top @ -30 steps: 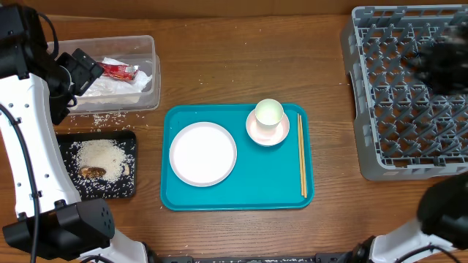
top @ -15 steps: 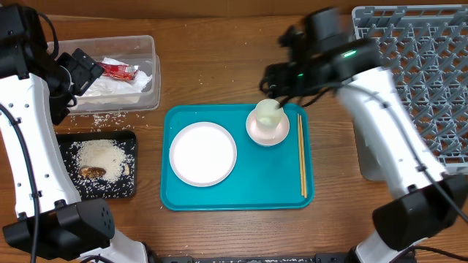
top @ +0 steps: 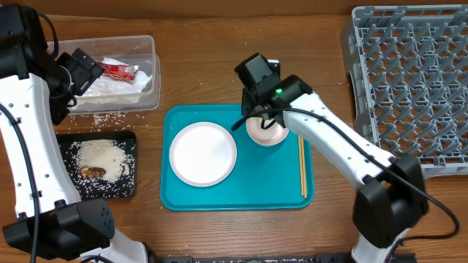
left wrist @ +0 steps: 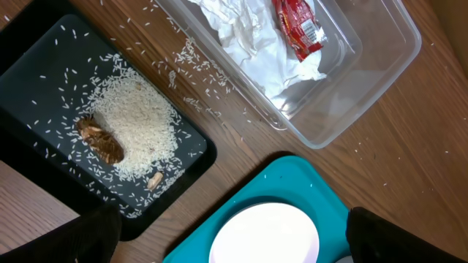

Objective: Sort waste into correct bins and load items into the dishwasher
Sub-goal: 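Reach the right gripper to the pink cup and grasp it, then carry the pink cup with the right gripper into the dish rack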

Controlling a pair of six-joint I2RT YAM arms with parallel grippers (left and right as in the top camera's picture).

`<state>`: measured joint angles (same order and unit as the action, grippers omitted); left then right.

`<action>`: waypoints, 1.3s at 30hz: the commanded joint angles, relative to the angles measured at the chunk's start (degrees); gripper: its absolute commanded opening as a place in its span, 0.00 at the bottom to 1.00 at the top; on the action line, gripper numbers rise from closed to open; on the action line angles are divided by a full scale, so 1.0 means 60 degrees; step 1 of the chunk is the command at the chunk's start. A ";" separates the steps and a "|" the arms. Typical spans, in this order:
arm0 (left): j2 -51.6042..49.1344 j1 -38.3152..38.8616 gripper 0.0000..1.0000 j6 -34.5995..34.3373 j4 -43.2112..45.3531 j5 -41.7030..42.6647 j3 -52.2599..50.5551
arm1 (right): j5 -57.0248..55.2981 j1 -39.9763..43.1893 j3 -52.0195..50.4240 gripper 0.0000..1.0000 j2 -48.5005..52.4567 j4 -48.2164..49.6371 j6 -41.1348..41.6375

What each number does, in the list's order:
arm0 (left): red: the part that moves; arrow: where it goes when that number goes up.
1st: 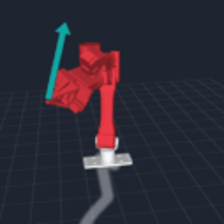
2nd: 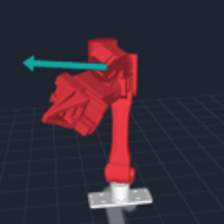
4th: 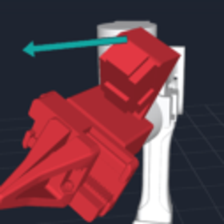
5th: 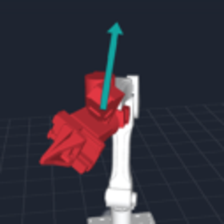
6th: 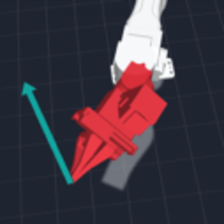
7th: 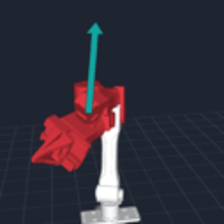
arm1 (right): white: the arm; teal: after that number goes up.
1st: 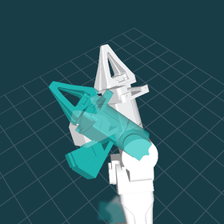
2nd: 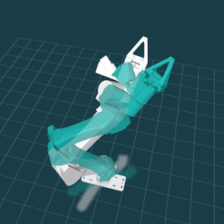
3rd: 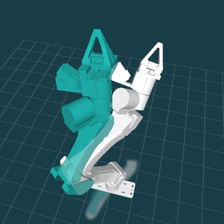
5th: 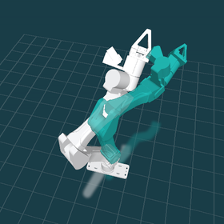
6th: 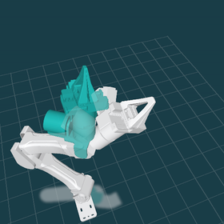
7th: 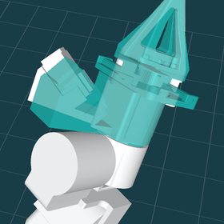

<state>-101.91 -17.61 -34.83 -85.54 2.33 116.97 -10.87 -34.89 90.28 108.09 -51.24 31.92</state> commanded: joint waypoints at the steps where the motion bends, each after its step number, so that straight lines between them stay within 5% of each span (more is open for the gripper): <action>1: -0.0106 0.0062 1.00 -0.0087 0.0018 0.0004 0.0015 | 0.0572 -0.0193 -0.0073 0.42 0.0466 0.0106 0.0109; 10: -0.0106 0.0073 1.00 -0.0087 0.0018 0.0004 0.0015 | -0.0299 -0.0382 -0.0066 0.36 0.1253 -0.0120 0.0109; 16: -0.0106 0.0066 1.00 -0.0087 0.0022 0.0004 0.0015 | -0.0401 -0.0390 0.0860 0.04 0.1217 -0.1246 0.0109; 25: -0.0106 0.0080 1.00 -0.0087 0.0018 0.0004 0.0015 | -0.1173 0.0372 0.5187 0.04 0.1002 -0.4124 -0.1133; 31: -0.0106 0.0076 1.00 -0.0087 0.0018 0.0004 0.0015 | -0.0404 0.3475 0.7577 0.04 0.0984 -0.4798 -0.2124; 39: -0.0106 0.0091 1.00 -0.0087 0.0018 0.0007 0.0015 | 0.6495 0.9599 0.7632 0.04 0.1402 -0.4827 -0.4717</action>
<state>-101.91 -17.61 -34.83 -85.52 2.33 116.97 5.98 12.53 135.35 116.31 -79.81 12.36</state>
